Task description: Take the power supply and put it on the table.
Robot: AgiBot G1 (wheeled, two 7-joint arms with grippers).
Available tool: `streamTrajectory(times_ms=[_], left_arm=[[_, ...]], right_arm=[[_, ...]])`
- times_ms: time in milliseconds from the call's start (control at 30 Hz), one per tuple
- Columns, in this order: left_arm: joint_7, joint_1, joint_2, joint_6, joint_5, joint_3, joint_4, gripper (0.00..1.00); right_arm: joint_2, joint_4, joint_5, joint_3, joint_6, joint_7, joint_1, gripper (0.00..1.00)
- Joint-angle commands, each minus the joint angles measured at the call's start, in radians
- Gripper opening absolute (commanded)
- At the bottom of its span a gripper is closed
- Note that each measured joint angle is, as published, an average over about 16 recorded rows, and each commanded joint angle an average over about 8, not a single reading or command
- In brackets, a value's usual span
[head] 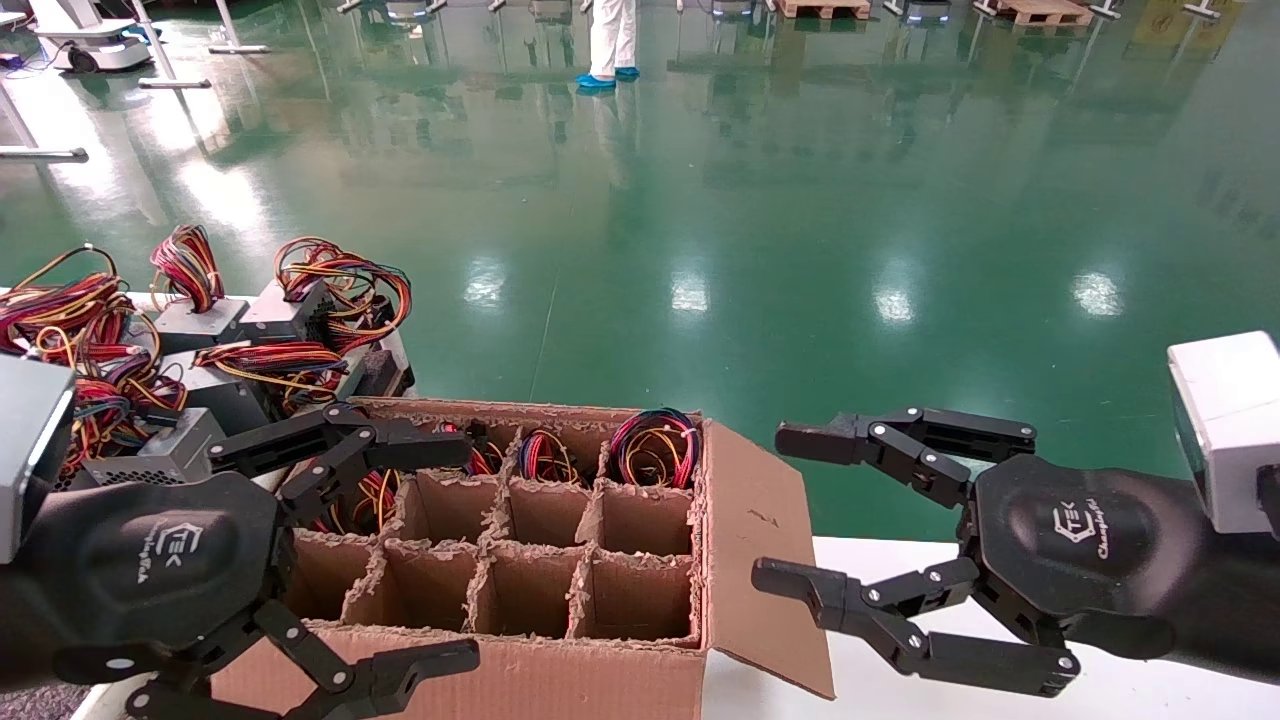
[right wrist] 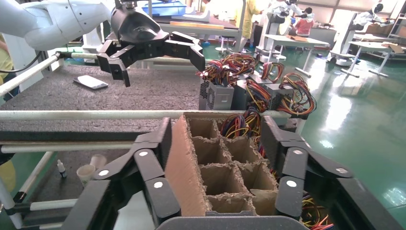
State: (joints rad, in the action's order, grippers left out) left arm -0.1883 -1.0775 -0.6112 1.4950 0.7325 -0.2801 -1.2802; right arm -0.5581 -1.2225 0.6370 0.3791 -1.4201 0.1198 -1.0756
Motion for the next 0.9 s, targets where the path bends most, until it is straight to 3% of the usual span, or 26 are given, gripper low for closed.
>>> streamTrajectory(times_ms=[33,267,533,733,900], left_arm=[[0.000,0.000,0.000,0.000,0.000,0.000,0.001,1.00],[-0.010,-0.001,-0.001,-0.006,0.000,-0.002,0.006,1.00],[-0.102,-0.058,-0.016,-0.053,0.050,-0.037,0.055,1.00],[-0.128,-0.132,-0.034,-0.101,0.174,-0.084,0.114,1.00],[-0.056,-0.190,-0.058,-0.170,0.341,-0.128,0.188,1.00]], right_arm=[[0.000,0.000,0.000,0.000,0.000,0.000,0.000,0.00],[0.000,0.000,0.000,0.000,0.000,0.000,0.000,0.00],[0.000,0.000,0.000,0.000,0.000,0.000,0.000,0.00],[0.000,0.000,0.000,0.000,0.000,0.000,0.000,0.00],[0.000,0.000,0.000,0.000,0.000,0.000,0.000,0.00]])
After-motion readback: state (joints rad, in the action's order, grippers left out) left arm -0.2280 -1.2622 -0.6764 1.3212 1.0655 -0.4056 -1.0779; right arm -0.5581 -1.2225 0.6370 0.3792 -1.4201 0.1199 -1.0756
